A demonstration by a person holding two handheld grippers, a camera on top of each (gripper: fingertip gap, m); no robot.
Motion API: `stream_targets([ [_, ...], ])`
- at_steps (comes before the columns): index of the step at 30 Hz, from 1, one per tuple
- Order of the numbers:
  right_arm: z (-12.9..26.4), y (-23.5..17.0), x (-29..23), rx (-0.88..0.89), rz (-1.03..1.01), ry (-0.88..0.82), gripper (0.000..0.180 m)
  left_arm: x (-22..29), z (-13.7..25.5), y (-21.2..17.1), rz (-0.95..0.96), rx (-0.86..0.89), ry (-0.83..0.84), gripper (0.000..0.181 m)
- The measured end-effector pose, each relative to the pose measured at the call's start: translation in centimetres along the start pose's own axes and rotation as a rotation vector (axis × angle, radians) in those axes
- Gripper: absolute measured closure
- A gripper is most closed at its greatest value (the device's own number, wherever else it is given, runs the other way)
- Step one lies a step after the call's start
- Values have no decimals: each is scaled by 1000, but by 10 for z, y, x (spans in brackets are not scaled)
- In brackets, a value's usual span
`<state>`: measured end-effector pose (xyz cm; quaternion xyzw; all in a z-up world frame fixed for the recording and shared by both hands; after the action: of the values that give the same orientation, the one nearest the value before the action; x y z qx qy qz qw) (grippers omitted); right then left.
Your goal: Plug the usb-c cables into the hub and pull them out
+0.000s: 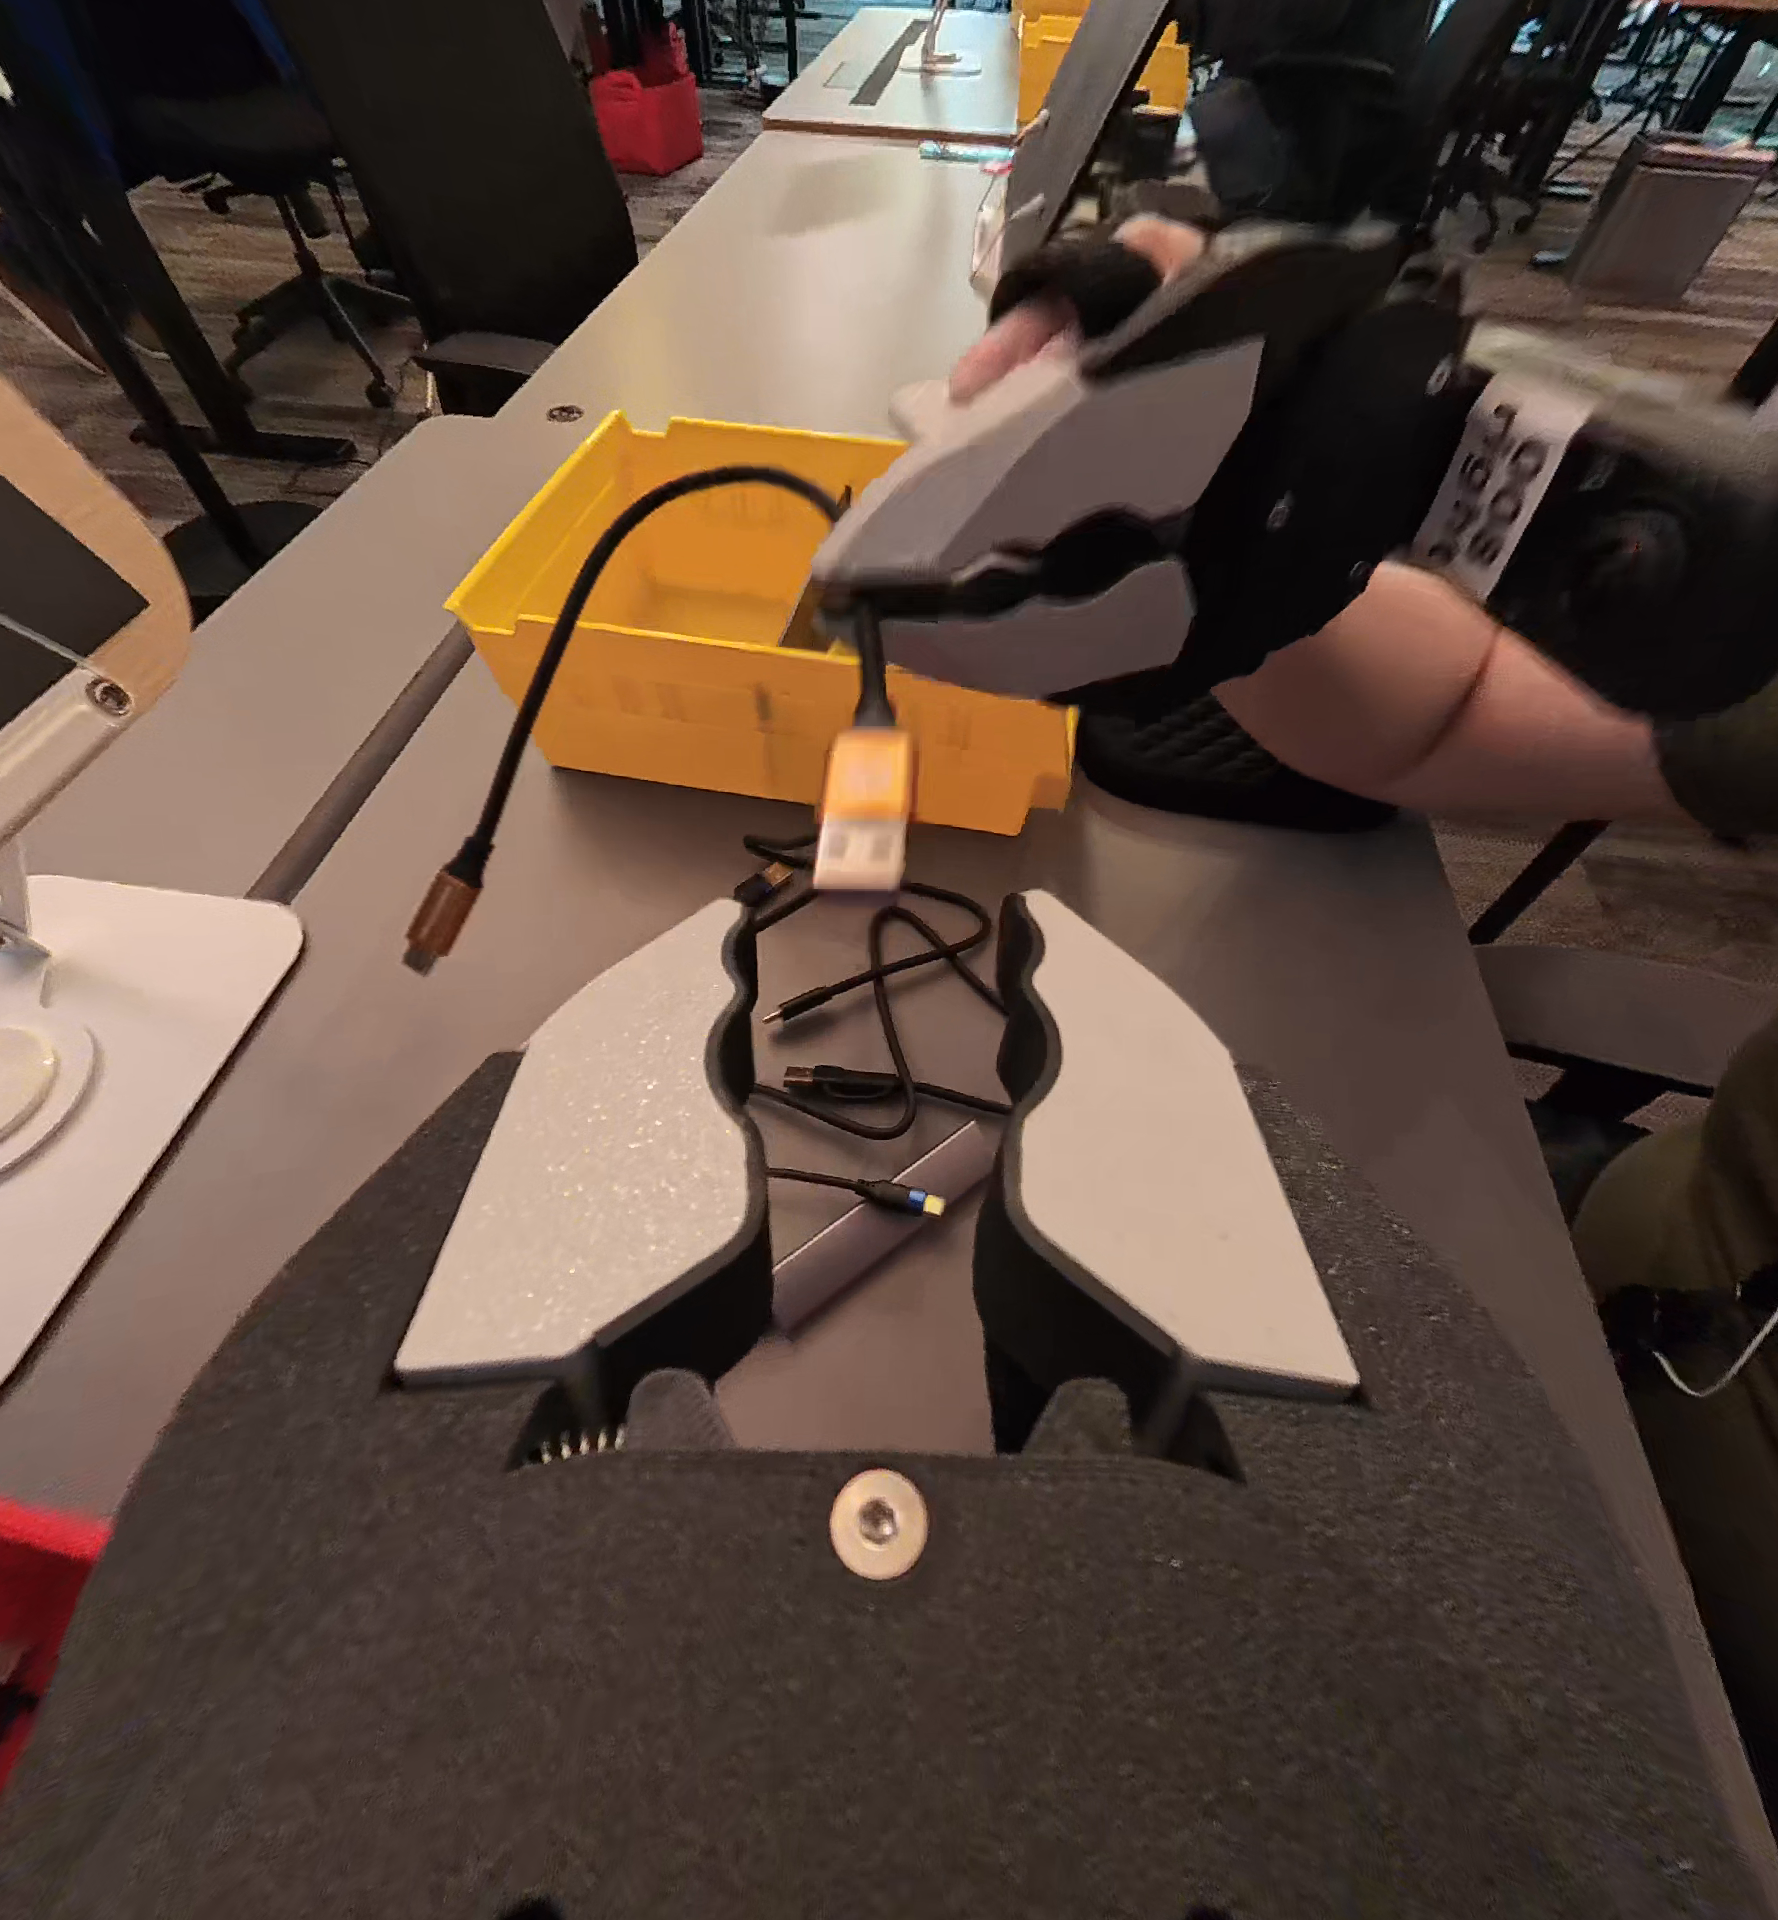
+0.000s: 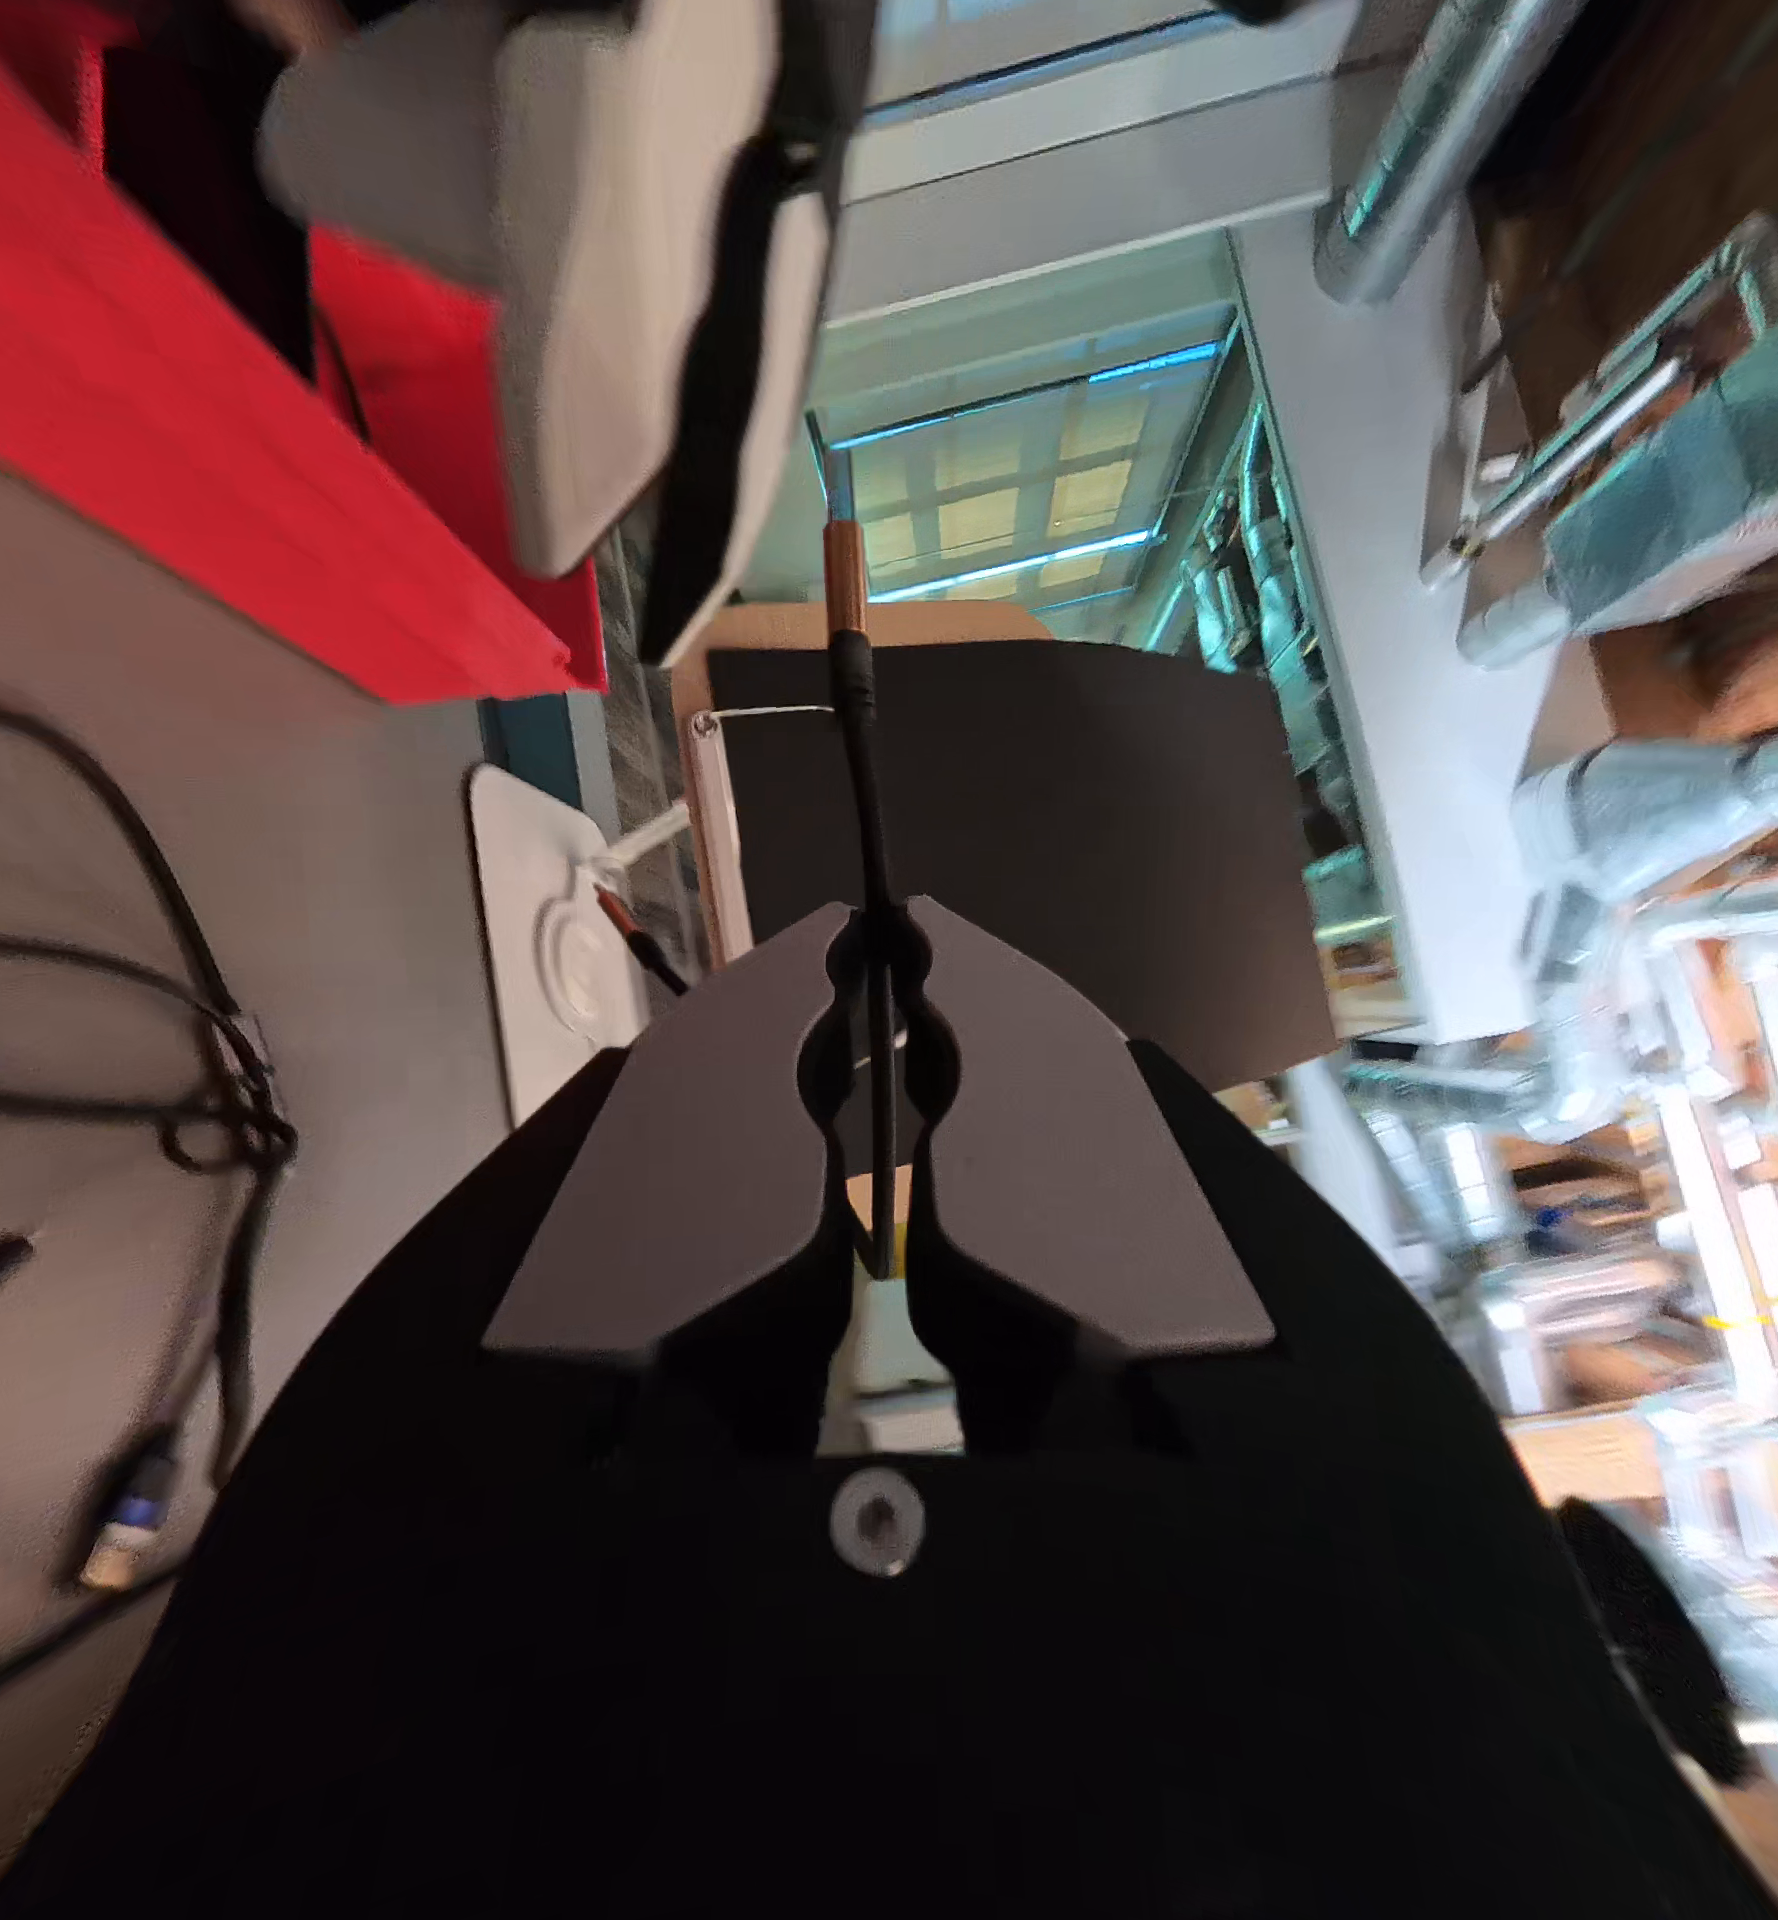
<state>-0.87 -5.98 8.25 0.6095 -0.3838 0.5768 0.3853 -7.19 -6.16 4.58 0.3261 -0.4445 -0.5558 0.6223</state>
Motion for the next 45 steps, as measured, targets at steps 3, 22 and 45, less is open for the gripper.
stream_targets([
  [3,6,-6,20,61,-298,17,174,-24,5,-7,-59,-44,166,136],
  [22,76,15,100,429,-937,150,174,-18,-40,4,-286,43,396,132],
  [45,41,-52,55,270,-1025,273,145,20,-22,5,285,0,-144,175],
])
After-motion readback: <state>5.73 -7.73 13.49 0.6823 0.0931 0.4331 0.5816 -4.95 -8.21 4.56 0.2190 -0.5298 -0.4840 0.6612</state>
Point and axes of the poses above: each gripper's, where its closed fingertips meet, z back along the fingers, y out of its top, x = y × z across the jaws, the point moved 1 cm from there along z, back along the fingers, and after that the axes turned 11 degrees about z, right-handed, at the moved point
